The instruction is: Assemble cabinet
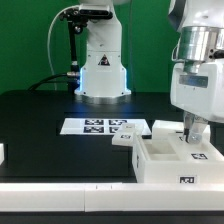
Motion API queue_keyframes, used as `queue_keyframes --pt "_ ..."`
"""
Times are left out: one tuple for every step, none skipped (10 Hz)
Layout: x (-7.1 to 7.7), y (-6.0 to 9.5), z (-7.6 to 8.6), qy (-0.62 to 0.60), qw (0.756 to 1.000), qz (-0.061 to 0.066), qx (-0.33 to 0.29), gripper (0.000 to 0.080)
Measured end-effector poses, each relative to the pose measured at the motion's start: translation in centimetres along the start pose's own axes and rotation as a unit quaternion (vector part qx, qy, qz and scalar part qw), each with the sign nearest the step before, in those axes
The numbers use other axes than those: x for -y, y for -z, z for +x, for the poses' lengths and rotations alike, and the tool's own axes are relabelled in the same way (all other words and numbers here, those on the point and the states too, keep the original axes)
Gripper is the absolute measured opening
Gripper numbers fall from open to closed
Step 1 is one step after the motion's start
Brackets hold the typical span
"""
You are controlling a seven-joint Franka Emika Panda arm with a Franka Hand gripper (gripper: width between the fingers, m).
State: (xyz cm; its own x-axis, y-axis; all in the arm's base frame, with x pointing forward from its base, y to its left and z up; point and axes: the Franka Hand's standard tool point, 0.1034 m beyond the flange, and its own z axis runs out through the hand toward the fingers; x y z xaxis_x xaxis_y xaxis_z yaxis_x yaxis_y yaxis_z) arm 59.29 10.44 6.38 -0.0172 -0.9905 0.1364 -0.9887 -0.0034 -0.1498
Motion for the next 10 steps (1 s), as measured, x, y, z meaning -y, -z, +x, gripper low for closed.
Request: queue_keyframes --pt "0.0 0.0 0.1 -0.001 1.000 0.000 0.000 0.0064" --pt "0.0 0.0 0.1 -0.001 1.000 0.000 0.000 0.0064" --pt "0.0 0.0 0.1 -0.001 1.000 0.000 0.000 0.0220" --pt "0.0 -0.1 0.1 -0.001 1.000 0.000 -0.001 0.0368" --pt "0.2 0.3 0.3 0.011 1.000 0.003 0.002 0.0368" --pt "0.8 1.7 0.9 0.014 1.000 0.012 0.012 0.0546" --pt "0.9 2.9 1.2 0.016 1.000 0.016 0.022 0.0719" --pt "0.4 3.7 1.4 0.017 0.999 0.016 0.031 0.0719" --pt "-0.2 4.2 1.7 0.015 0.999 0.013 0.038 0.0775" --pt "-0.2 4.1 1.7 0.014 0.999 0.012 0.037 0.0794"
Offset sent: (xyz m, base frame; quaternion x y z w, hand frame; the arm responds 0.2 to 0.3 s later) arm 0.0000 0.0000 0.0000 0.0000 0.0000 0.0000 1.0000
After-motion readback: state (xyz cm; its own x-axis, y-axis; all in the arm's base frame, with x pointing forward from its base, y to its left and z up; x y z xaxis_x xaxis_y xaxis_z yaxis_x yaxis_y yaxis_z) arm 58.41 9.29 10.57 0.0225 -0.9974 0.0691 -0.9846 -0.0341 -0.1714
